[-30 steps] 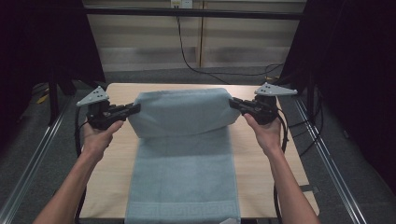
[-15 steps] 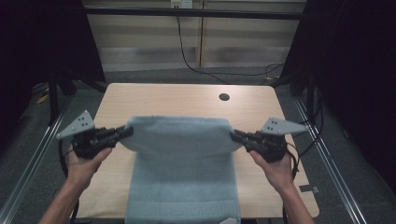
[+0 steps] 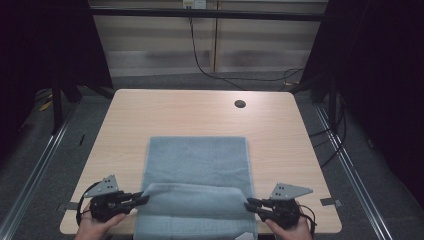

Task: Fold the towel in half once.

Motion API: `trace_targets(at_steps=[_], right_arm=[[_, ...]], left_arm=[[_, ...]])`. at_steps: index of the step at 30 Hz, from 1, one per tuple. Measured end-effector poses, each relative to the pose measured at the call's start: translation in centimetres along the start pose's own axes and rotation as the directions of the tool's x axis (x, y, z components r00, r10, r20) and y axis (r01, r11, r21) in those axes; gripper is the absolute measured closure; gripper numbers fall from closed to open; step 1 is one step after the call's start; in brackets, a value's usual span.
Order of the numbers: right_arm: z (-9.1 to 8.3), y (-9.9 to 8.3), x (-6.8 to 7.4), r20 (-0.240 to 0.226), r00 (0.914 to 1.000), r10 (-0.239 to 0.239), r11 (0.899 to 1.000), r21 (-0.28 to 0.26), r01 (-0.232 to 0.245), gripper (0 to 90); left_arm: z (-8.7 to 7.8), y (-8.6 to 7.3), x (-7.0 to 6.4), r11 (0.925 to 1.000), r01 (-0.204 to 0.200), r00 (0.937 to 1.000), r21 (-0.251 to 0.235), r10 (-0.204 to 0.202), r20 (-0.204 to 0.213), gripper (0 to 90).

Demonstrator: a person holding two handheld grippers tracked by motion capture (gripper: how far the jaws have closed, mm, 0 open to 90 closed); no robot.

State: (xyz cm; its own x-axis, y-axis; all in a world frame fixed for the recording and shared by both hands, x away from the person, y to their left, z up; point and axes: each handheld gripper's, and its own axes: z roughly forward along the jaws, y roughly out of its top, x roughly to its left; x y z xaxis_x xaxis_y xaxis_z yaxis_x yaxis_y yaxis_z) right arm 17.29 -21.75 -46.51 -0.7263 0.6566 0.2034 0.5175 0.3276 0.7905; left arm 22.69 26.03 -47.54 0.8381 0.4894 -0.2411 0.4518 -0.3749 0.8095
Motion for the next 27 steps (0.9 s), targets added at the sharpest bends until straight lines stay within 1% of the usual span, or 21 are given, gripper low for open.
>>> trace_targets(at_steps=[1, 2, 3, 5, 6, 7, 8, 9, 10, 11, 12, 13, 14, 16, 17, 20, 22, 23, 24, 25, 27], right_arm=[[-0.2, -0.6, 0.2, -0.011, 0.9998, 0.014, 1.0, 0.008, -0.014, 77.5], [-0.4, -1.1, 0.5, -0.017, 0.9995, 0.026, 1.0, 0.016, -0.026, 76.8], [-0.7, -1.6, 0.7, -0.024, 0.9992, 0.031, 0.999, 0.015, -0.03, 75.5], [-1.6, -2.3, 1.2, -0.04, 0.9979, 0.051, 0.999, 0.005, -0.051, 73.8], [-1.9, -2.4, 1.3, -0.036, 0.9981, 0.05, 0.999, -0.003, -0.05, 73.0], [-2.1, -2.4, 1.3, -0.035, 0.998, 0.052, 0.998, -0.017, -0.052, 71.3], [-2.2, -2.1, 1.1, -0.034, 0.9984, 0.046, 0.999, -0.026, -0.047, 68.3], [-2.1, -1.7, 0.8, -0.024, 0.999, 0.037, 0.999, -0.033, -0.038, 65.3], [-1.8, -1.2, 0.5, -0.014, 0.9992, 0.039, 0.999, -0.032, -0.039, 65.0], [-1.4, -0.6, 0.0, -0.016, 0.9993, 0.035, 0.999, -0.03, -0.035, 64.0], [-0.8, 0.0, -0.4, -0.022, 0.9994, 0.028, 0.999, -0.031, -0.029, 62.2], [-0.1, 0.5, -0.9, -0.024, 0.9994, 0.025, 0.999, -0.025, -0.026, 62.0], [0.7, 1.1, -1.3, -0.038, 0.9989, 0.025, 1.0, -0.018, -0.026, 61.4], [2.8, 2.2, -1.9, -0.083, 0.9965, 0.008, 1.0, 0.012, -0.007, 57.0], [4.1, 2.6, -2.0, -0.101, 0.9949, 0.003, 0.999, 0.043, 0.001, 56.8], [6.5, 2.9, -1.9, -0.11, 0.9934, -0.034, 0.993, 0.111, 0.046, 55.1], [7.4, 2.5, -1.8, -0.113, 0.993, -0.035, 0.989, 0.141, 0.051, 58.9], [7.5, 2.2, -1.7, -0.101, 0.9939, -0.044, 0.987, 0.15, 0.059, 64.3], [7.4, 2.0, -1.5, -0.098, 0.9944, -0.039, 0.987, 0.149, 0.054, 73.1], [7.2, 1.9, -1.4, -0.11, 0.9933, -0.034, 0.989, 0.14, 0.05, 77.7], [6.4, 1.6, -1.0, -0.113, 0.9931, -0.033, 0.99, 0.134, 0.048, 85.8]], left_arm=[[0.0, -0.3, -0.4, 0.9999, 0.006, 0.9999, 0.016, -0.007, 0.008, 79.2], [-0.1, -0.5, -0.8, 0.9997, -0.006, 0.9998, 0.023, 0.006, 0.019, 78.3], [-0.2, -0.7, -1.3, 0.9998, -0.004, 0.9992, 0.021, 0.003, 0.039, 77.8], [-0.5, -1.0, -1.9, 0.9994, -0.016, 0.9988, 0.03, 0.015, 0.046, 76.3], [-0.7, -1.2, -2.2, 0.9995, -0.015, 0.9979, 0.027, 0.013, 0.064, 74.7], [-0.8, -1.3, -2.4, 0.9995, -0.018, 0.9972, 0.024, 0.016, 0.073, 71.9], [-0.9, -1.3, -2.7, 0.9997, -0.008, 0.9974, 0.021, 0.007, 0.072, 70.7], [-1.0, -1.2, -2.7, 0.9995, -0.02, 0.9964, 0.026, 0.018, 0.083, 69.9], [-1.1, -1.1, -2.8, 0.9988, -0.04, 0.995, 0.027, 0.037, 0.092, 69.0], [-1.2, -1.1, -2.9, 0.9989, -0.039, 0.9953, 0.025, 0.036, 0.089, 68.6], [-1.4, -1.2, -2.9, 0.9992, -0.032, 0.9949, 0.024, 0.029, 0.097, 68.5], [-1.4, -1.3, -2.9, 0.999, -0.037, 0.9935, 0.024, 0.034, 0.109, 68.0], [-1.4, -1.4, -2.9, 0.999, -0.036, 0.9944, 0.027, 0.034, 0.1, 67.9], [-1.2, -1.6, -3.0, 0.999, -0.026, 0.9936, 0.038, 0.021, 0.111, 67.9], [-1.2, -1.6, -3.0, 0.9986, -0.03, 0.994, 0.043, 0.026, 0.106, 67.9], [-1.1, -1.9, -2.8, 0.9986, -0.025, 0.9942, 0.047, 0.02, 0.106, 72.4], [-1.2, -1.9, -2.6, 0.9991, -0.018, 0.9937, 0.039, 0.013, 0.111, 76.8], [-1.1, -1.9, -2.6, 0.9989, -0.012, 0.994, 0.045, 0.007, 0.109, 78.0], [-1.1, -1.8, -2.6, 0.9986, -0.014, 0.9945, 0.05, 0.009, 0.104, 78.3], [-1.1, -1.8, -2.8, 0.9989, -0.017, 0.9944, 0.043, 0.012, 0.105, 78.2], [-1.2, -1.8, -2.9, 0.9991, -0.019, 0.9936, 0.037, 0.015, 0.112, 76.6]])
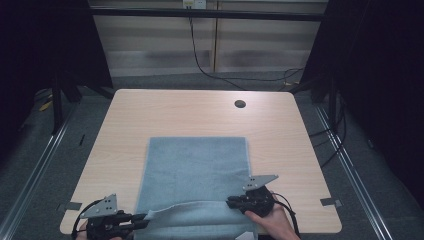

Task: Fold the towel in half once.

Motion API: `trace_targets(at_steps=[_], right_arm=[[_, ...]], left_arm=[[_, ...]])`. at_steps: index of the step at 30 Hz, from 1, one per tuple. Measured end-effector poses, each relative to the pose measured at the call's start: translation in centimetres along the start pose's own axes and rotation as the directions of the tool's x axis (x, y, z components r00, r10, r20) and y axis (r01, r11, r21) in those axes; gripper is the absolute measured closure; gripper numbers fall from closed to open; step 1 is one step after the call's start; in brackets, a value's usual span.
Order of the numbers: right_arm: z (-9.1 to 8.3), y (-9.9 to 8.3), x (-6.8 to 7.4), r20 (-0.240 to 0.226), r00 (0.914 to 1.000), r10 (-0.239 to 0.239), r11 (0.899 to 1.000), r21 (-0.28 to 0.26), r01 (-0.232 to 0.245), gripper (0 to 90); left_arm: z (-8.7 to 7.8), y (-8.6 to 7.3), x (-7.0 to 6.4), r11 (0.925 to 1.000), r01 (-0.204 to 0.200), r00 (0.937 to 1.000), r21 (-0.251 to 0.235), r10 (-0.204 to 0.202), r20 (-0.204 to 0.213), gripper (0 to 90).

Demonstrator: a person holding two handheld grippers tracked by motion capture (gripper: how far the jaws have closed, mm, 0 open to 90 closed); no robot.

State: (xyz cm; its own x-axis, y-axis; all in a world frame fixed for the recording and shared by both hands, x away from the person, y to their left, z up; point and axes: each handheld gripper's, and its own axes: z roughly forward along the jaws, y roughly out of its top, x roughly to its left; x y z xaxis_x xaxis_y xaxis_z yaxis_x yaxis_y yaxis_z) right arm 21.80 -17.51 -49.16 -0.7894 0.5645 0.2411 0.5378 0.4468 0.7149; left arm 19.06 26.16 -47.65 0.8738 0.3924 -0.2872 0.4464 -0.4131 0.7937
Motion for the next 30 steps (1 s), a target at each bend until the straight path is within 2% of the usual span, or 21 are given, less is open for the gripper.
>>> trace_targets(at_steps=[3, 7, 10, 11, 12, 16, 17, 20, 21, 23, 24, 26, 27, 29, 30], right_arm=[[-1.7, -0.6, 1.1, -0.061, 0.9981, 0.006, 0.999, -0.039, -0.008, 89.4], [-3.6, -2.2, 2.8, -0.116, 0.9932, 0.004, 0.998, -0.057, -0.01, 86.4], [-4.5, -3.1, 3.6, -0.115, 0.9934, 0.002, 0.998, -0.061, -0.009, 79.2], [-4.7, -3.2, 3.7, -0.101, 0.9948, 0.005, 0.998, -0.067, -0.012, 77.8], [-5.0, -3.2, 3.5, -0.094, 0.9956, 0.007, 0.997, -0.075, -0.014, 77.6], [-5.5, -2.4, 2.0, -0.078, 0.9968, 0.016, 0.992, -0.126, -0.026, 74.5], [-5.3, -2.2, 1.4, -0.058, 0.9981, 0.022, 0.991, -0.128, -0.029, 73.5], [-4.5, -1.2, -0.9, -0.042, 0.9975, 0.058, 0.988, -0.142, -0.063, 73.6], [-4.1, -0.8, -1.6, -0.022, 0.998, 0.059, 0.989, -0.134, -0.061, 72.9], [-3.5, 0.3, -2.8, -0.007, 0.998, 0.062, 0.989, -0.137, -0.063, 71.4], [-3.2, 0.9, -3.3, 0.003, 0.9981, 0.061, 0.988, -0.143, -0.06, 70.3], [-2.7, 2.2, -4.3, 0.021, 0.9978, 0.063, 0.986, -0.153, -0.06, 68.6], [-2.3, 2.8, -4.8, 0.03, 0.9978, 0.06, 0.987, -0.153, -0.054, 67.4], [-1.4, 3.8, -5.8, 0.046, 0.9965, 0.069, 0.987, -0.15, -0.062, 66.4], [-0.8, 4.2, -6.2, 0.054, 0.9962, 0.069, 0.988, -0.141, -0.061, 65.6]], left_arm=[[-0.3, 0.0, -0.2, 0.9998, -0.006, 0.9999, -0.016, 0.007, 0.011, 74.3], [-1.0, 0.3, -0.5, 0.9984, -0.005, 0.9996, -0.056, 0.006, 0.028, 67.4], [-1.5, 0.9, -0.6, 0.9952, -0.006, 0.9992, -0.097, 0.01, 0.039, 63.8], [-1.6, 1.1, -0.5, 0.9936, 0.0, 0.9987, -0.113, 0.005, 0.051, 62.3], [-1.7, 1.4, -0.4, 0.9915, -0.005, 0.999, -0.13, 0.011, 0.043, 62.3], [-0.6, 2.7, 1.0, 0.9942, -0.004, 1.0, -0.107, 0.005, 0.001, 60.7], [-0.2, 3.1, 1.6, 0.9953, 0.0, 0.9999, -0.097, -0.001, -0.017, 61.0], [1.5, 4.4, 3.5, 0.9969, 0.009, 0.9988, -0.078, -0.013, -0.047, 61.7], [2.0, 4.7, 4.2, 0.9972, 0.019, 0.9969, -0.072, -0.025, -0.074, 61.8], [3.0, 5.4, 5.6, 0.9986, 0.036, 0.9942, -0.04, -0.04, -0.1, 61.9], [3.3, 5.8, 6.2, 0.9987, 0.032, 0.9917, -0.04, -0.036, -0.123, 62.1], [3.8, 6.4, 7.8, 0.9974, 0.06, 0.9872, -0.04, -0.066, -0.145, 62.2], [4.0, 6.8, 8.6, 0.9965, 0.071, 0.9826, -0.044, -0.077, -0.169, 62.3], [4.4, 7.2, 10.2, 0.9953, 0.09, 0.9769, -0.036, -0.095, -0.191, 62.3], [4.7, 7.4, 10.9, 0.9945, 0.097, 0.9701, -0.039, -0.103, -0.22, 62.3]])
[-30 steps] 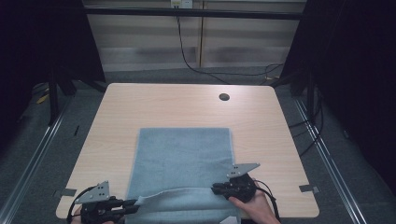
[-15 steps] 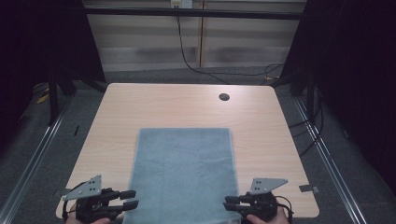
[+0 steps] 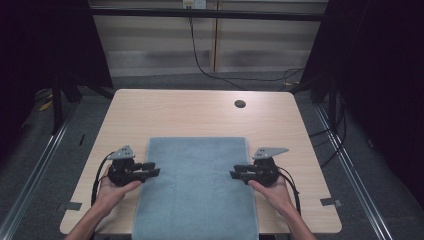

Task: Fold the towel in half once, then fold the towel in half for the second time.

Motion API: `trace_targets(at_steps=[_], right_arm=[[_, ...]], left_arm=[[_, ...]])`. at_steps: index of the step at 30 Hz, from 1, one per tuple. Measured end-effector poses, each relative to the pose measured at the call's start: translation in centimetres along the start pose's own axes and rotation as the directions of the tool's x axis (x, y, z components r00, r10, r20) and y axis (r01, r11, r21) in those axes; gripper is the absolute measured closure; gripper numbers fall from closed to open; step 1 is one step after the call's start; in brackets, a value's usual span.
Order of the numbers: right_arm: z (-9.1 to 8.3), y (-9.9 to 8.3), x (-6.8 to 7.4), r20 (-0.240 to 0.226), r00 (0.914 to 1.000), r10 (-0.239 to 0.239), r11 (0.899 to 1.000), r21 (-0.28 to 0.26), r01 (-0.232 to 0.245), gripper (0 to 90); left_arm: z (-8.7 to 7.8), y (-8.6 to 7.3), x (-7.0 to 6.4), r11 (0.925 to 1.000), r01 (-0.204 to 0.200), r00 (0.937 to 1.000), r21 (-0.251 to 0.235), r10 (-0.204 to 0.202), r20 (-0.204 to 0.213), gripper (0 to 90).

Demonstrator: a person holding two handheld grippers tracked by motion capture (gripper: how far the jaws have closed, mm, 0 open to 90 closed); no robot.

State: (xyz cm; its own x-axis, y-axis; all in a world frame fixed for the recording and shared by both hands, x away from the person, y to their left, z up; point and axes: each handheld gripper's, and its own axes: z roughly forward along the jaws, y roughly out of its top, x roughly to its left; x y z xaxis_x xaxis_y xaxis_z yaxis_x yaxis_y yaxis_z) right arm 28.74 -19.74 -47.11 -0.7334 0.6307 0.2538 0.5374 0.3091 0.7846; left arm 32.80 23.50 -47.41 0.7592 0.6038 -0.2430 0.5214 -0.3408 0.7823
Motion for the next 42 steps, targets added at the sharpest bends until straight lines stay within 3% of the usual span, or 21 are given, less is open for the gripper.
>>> trace_targets(at_steps=[4, 6, 9, 11, 13, 21, 29, 31, 33, 35, 39, 42], right_arm=[[2.4, 1.0, -1.4, 0.041, 0.9991, 0.008, 0.999, 0.036, -0.009, 62.4], [3.4, 1.2, -1.9, 0.06, 0.9982, 0.008, 0.999, 0.049, -0.011, 61.4], [4.2, 1.2, -2.6, 0.085, 0.9962, 0.018, 0.998, 0.061, -0.023, 58.6], [4.5, 0.9, -2.7, 0.113, 0.9934, 0.015, 0.996, 0.083, -0.024, 58.2], [4.8, 0.4, -2.6, 0.124, 0.9923, 0.002, 0.993, 0.117, -0.017, 57.5], [3.0, -1.2, -2.3, 0.073, 0.9958, 0.056, 0.992, 0.106, -0.063, 57.8], [1.3, -2.7, -0.9, 0.108, 0.9938, 0.024, 0.993, 0.112, -0.037, 57.8], [0.9, -3.1, -0.4, 0.1, 0.9948, 0.015, 0.993, 0.112, -0.026, 57.9], [0.5, -3.5, -0.1, 0.089, 0.996, -0.005, 0.993, 0.116, -0.006, 58.0], [0.3, -3.7, 0.1, 0.083, 0.9965, 0.01, 0.993, 0.119, -0.02, 58.0], [-0.3, -4.3, 0.8, 0.071, 0.9974, 0.015, 0.993, 0.119, -0.023, 58.3], [-0.8, -4.7, 1.5, 0.052, 0.9984, -0.023, 0.991, 0.136, 0.016, 59.5]], left_arm=[[1.5, 0.2, 2.2, 0.9986, 0.052, 0.9975, 0.008, -0.052, -0.048, 62.1], [2.2, 0.3, 2.8, 0.9989, 0.034, 0.9949, 0.031, -0.031, -0.096, 60.3], [3.2, 0.2, 3.3, 0.998, 0.053, 0.9954, 0.035, -0.05, -0.082, 59.4], [3.6, -0.3, 3.2, 0.9983, 0.016, 0.9958, 0.056, -0.011, -0.091, 59.4], [3.5, -0.4, 3.1, 0.9981, 0.028, 0.9964, 0.054, -0.024, -0.081, 59.3], [3.3, -1.3, 1.5, 0.9987, -0.008, 0.9989, 0.049, 0.01, -0.045, 59.3], [3.3, -1.9, -0.2, 0.9985, -0.028, 0.9996, 0.047, 0.028, -0.004, 59.2], [3.2, -2.0, -0.7, 0.9974, -0.044, 0.999, 0.057, 0.044, -0.004, 59.3], [3.2, -2.0, -0.9, 0.9978, -0.022, 0.9998, 0.063, 0.022, 0.002, 58.4], [3.1, -2.1, -1.2, 0.997, -0.033, 0.9994, 0.07, 0.033, 0.0, 58.4], [2.8, -2.6, -1.8, 0.9979, -0.017, 0.9996, 0.062, 0.015, 0.022, 58.4], [2.3, -2.9, -2.5, 0.9963, -0.027, 0.9992, 0.082, 0.024, 0.031, 58.2]])
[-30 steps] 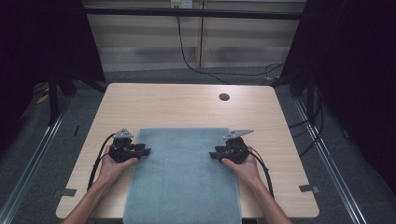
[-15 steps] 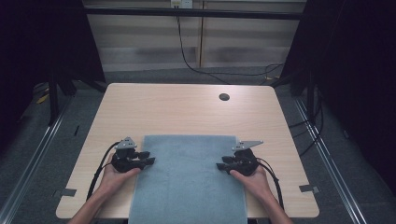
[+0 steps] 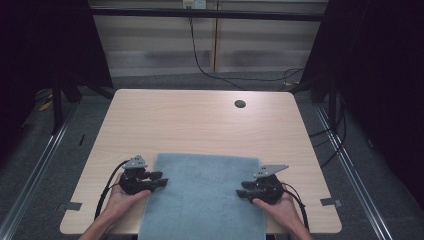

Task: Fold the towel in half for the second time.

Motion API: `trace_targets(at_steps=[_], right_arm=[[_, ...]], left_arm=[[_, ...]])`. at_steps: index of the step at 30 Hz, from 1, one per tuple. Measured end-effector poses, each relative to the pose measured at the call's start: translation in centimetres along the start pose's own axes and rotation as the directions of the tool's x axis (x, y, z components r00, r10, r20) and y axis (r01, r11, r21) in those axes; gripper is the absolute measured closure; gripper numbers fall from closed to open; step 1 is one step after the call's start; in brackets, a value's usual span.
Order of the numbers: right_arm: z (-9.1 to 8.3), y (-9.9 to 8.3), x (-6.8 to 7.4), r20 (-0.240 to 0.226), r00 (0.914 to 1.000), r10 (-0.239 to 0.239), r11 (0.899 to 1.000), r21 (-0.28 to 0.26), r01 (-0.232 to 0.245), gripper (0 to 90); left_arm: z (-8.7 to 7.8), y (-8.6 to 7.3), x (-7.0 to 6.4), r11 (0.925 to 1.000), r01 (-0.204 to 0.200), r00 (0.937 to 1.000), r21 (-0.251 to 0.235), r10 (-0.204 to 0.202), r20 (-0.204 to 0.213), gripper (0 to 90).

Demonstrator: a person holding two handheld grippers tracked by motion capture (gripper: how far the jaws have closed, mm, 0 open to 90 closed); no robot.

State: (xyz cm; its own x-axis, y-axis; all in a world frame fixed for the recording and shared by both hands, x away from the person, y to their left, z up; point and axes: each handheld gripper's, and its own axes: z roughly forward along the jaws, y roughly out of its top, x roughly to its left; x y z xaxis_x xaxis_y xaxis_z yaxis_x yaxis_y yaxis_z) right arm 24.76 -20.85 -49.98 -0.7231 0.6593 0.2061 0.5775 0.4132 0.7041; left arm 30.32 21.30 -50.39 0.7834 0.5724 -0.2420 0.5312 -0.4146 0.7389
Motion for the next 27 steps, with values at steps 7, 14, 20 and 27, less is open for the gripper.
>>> trace_targets(at_steps=[7, 14, 20, 27], right_arm=[[-0.6, -0.7, 1.1, -0.037, 0.9993, 0.006, 1.0, 0.017, -0.006, 59.4], [-0.9, -1.2, 2.5, -0.048, 0.9988, -0.005, 0.999, 0.032, 0.007, 58.7], [-1.5, -0.8, 2.2, -0.082, 0.9966, 0.011, 1.0, -0.002, -0.012, 56.7], [-3.8, 1.4, -1.0, -0.023, 0.9979, 0.06, 0.987, -0.15, -0.063, 61.3]], left_arm=[[-1.0, -1.3, -1.2, 0.9999, 0.011, 0.9998, -0.008, -0.011, 0.019, 56.9], [-2.2, -2.1, -2.4, 0.9993, -0.002, 0.999, 0.038, 0.0, 0.045, 54.7], [-2.7, -0.9, -2.2, 1.0, 0.003, 0.998, 0.004, -0.004, 0.063, 54.1], [-3.0, 2.1, 0.0, 0.9988, 0.006, 1.0, -0.049, -0.006, 0.004, 52.8]])
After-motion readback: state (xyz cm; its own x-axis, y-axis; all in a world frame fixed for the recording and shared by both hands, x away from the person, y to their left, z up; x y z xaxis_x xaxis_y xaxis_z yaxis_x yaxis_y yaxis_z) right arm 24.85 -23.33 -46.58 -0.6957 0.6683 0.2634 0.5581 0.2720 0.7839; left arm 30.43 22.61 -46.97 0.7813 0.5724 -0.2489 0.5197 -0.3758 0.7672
